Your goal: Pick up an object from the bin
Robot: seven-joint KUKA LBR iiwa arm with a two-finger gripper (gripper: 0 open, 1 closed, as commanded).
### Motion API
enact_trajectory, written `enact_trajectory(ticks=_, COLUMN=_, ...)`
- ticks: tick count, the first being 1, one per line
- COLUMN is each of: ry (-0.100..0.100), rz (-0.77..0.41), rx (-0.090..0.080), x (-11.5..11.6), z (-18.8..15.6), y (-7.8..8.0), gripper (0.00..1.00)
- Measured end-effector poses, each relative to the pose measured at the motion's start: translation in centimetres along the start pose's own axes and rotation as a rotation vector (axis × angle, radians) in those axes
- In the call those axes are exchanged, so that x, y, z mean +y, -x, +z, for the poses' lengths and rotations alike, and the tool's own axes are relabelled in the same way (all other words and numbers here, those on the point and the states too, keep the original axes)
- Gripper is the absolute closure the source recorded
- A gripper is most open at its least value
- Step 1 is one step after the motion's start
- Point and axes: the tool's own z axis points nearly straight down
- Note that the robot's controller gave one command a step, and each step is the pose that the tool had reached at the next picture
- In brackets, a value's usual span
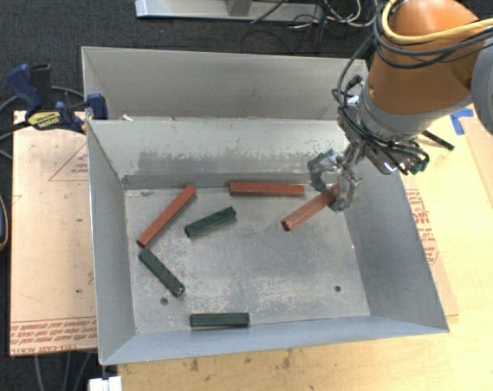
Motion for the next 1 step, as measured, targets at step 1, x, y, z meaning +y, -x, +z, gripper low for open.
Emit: enact_trajectory(ticks=1, ry=0.004, rz=0.110, rx=0.003, x=3.75, z=-2.49, y=-0.33, gripper=1.00)
